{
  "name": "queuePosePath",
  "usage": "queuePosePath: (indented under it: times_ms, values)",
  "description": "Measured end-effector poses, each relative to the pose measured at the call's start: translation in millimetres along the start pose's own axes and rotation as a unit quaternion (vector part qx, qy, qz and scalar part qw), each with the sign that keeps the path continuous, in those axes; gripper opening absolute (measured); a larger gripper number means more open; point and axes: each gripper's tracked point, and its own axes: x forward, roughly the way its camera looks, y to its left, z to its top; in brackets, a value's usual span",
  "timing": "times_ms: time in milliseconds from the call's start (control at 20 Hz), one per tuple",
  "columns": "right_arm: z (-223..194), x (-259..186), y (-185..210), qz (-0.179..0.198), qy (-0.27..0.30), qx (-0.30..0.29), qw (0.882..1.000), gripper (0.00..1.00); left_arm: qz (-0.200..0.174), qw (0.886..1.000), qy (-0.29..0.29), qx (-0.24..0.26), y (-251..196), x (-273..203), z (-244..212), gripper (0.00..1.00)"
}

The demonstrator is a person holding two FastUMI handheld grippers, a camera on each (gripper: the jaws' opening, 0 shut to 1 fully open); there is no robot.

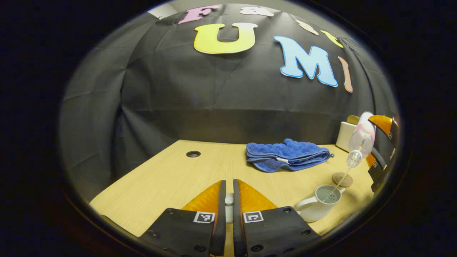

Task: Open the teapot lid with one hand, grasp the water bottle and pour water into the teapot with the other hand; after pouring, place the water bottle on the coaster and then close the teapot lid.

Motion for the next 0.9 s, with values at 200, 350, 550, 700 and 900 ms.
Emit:
queuePosePath:
  times_ms: [200,350,550,700,900]
  values:
    - [-1.8,1.1,-3.5,-0.007,0.000,-0.008,1.000,0.77,0.000,1.000,0.003,0.002,-0.6,1.2,-1.5,0.15]
    - [-2.7,4.0,-8.8,-0.014,-0.002,-0.019,1.000,0.77,0.000,1.000,0.005,0.003,-0.8,2.2,-2.8,0.15]
    - [-3.5,3.7,-12.2,-0.019,-0.002,-0.027,0.999,0.77,0.000,1.000,0.007,0.004,-1.6,2.4,-2.6,0.15]
    - [-3.9,3.7,-12.9,-0.023,-0.002,-0.030,0.999,0.77,0.000,1.000,0.007,0.004,-1.3,2.0,-3.0,0.15]
    - [-1.4,3.2,-16.3,-0.028,-0.003,-0.042,0.999,0.77,-0.001,1.000,0.008,0.005,-1.2,2.0,-3.3,0.15]
